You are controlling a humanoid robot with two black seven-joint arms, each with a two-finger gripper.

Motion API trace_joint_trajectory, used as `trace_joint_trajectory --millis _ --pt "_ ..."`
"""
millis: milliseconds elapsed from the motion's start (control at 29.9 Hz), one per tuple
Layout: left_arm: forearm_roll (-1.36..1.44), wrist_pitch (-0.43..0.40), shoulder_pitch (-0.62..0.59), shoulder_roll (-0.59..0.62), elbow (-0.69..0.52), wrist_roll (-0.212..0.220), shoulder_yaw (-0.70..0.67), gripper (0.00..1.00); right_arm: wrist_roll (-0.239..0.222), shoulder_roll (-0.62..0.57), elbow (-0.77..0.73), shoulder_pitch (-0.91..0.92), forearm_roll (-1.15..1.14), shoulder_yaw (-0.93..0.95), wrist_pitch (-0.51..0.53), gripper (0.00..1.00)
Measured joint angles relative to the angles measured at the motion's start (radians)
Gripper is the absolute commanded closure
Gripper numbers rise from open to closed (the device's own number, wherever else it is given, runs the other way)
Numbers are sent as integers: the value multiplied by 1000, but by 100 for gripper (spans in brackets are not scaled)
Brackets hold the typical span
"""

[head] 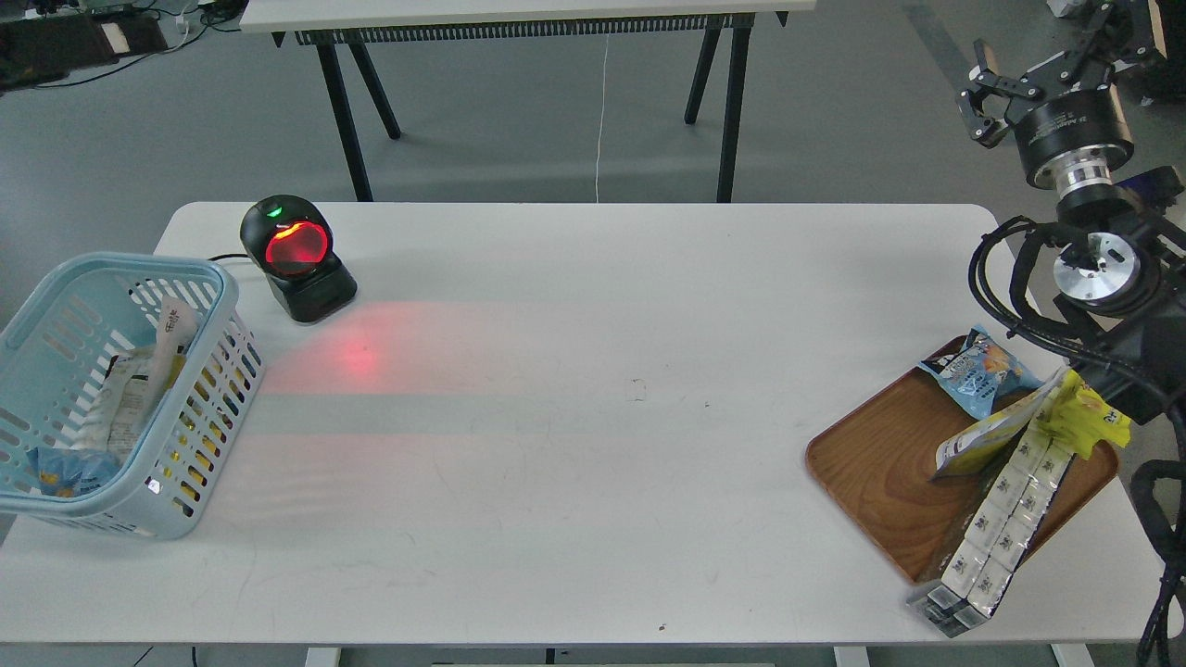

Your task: Scan snack and place in basket

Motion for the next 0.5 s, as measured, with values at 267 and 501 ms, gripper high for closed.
trace_joint_trajectory --millis 267,501 --pt "-590 0 5 -273 337 0 -27 0 -45 -12 4 17 1 54 0 1" --pt "-951 0 1 -474 571 75 -71 0 -129 -6 1 11 3 167 0 1"
